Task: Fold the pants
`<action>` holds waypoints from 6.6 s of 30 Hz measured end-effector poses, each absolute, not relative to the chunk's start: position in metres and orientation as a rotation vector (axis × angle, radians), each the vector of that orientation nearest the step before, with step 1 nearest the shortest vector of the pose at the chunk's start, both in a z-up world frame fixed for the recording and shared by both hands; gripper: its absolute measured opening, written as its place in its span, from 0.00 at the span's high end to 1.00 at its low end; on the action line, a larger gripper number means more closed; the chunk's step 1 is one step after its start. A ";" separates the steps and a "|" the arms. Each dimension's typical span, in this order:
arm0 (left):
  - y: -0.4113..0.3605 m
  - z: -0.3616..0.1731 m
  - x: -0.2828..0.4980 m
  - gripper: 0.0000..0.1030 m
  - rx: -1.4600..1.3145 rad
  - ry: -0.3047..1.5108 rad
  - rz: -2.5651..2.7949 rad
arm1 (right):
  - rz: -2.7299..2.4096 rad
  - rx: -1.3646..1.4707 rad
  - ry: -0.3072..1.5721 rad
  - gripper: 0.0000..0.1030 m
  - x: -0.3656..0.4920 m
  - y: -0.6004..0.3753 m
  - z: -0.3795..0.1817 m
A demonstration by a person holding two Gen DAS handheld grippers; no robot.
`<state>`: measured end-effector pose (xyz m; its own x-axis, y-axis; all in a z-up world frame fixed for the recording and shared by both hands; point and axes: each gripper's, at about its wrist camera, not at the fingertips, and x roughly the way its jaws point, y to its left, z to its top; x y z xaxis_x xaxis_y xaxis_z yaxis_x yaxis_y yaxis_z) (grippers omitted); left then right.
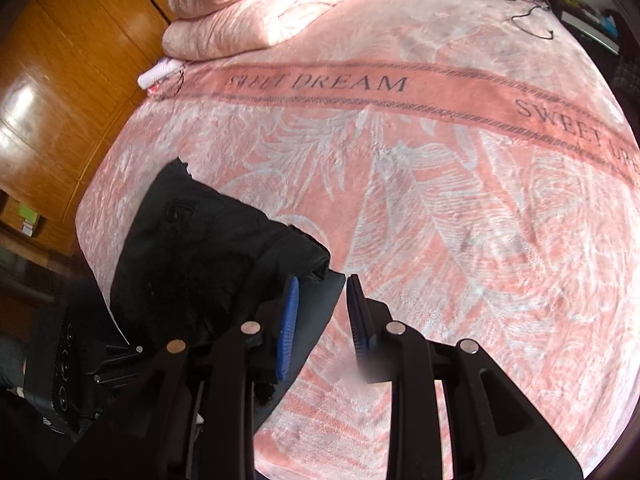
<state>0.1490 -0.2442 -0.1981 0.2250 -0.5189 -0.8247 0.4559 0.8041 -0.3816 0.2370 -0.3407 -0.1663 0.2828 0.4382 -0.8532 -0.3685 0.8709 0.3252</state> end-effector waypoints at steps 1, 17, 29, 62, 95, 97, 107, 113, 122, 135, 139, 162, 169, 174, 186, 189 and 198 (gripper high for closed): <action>-0.234 -0.189 0.145 0.24 -0.100 1.131 -0.673 | 0.544 0.089 1.134 0.66 0.233 -0.337 -0.157; 0.000 -0.213 0.181 0.12 -0.360 1.115 -0.306 | 0.305 0.272 1.226 0.54 0.185 -0.316 -0.232; 0.036 -0.233 0.176 0.12 -0.420 1.147 -0.277 | 0.276 0.900 1.180 0.36 0.107 -0.355 -0.266; -0.005 -0.251 0.208 0.10 -0.449 1.243 -0.404 | 0.296 0.726 1.085 0.40 0.130 -0.345 -0.229; 0.037 -0.315 0.308 0.04 -0.709 1.462 -0.740 | 0.562 0.959 1.358 0.03 0.145 -0.373 -0.316; 0.032 -0.320 0.310 0.04 -0.727 1.463 -0.753 | 0.578 0.978 1.352 0.02 0.147 -0.371 -0.316; 0.023 -0.330 0.300 0.04 -0.796 1.466 -0.799 | 0.638 0.957 1.380 0.02 0.163 -0.341 -0.319; 0.010 -0.319 0.293 0.24 -0.711 1.461 -0.752 | 0.654 0.890 1.361 0.11 0.169 -0.324 -0.313; 0.008 -0.297 0.284 0.53 -0.664 1.406 -0.741 | 0.666 0.888 1.308 0.55 0.165 -0.325 -0.292; 0.027 -0.250 0.287 0.60 -0.601 1.333 -0.740 | 0.730 0.797 1.259 0.61 0.195 -0.298 -0.237; 0.045 -0.233 0.297 0.60 -0.589 1.301 -0.730 | 0.754 0.769 1.242 0.61 0.219 -0.288 -0.223; 0.139 -0.254 0.466 0.60 -0.577 1.377 -0.590 | 0.747 0.728 1.319 0.61 0.424 -0.216 -0.250; 0.152 -0.273 0.475 0.60 -0.601 1.397 -0.598 | 0.737 0.748 1.348 0.60 0.442 -0.211 -0.273; 0.159 -0.286 0.469 0.59 -0.640 1.389 -0.606 | 0.732 0.755 1.359 0.55 0.437 -0.220 -0.294; 0.180 -0.259 0.447 0.32 -0.596 1.267 -0.436 | 0.588 0.689 1.319 0.31 0.412 -0.259 -0.289; 0.195 -0.234 0.423 0.25 -0.561 1.155 -0.307 | 0.507 0.680 1.204 0.35 0.397 -0.286 -0.258; 0.184 -0.223 0.362 0.21 -0.663 1.052 -0.376 | 0.660 0.787 1.108 0.43 0.355 -0.255 -0.235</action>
<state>0.3616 0.1836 -0.2234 0.4589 -0.5809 -0.6723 -0.0240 0.7483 -0.6629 0.3547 -0.2551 -0.2347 0.3146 0.7954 -0.5181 -0.0770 0.5654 0.8212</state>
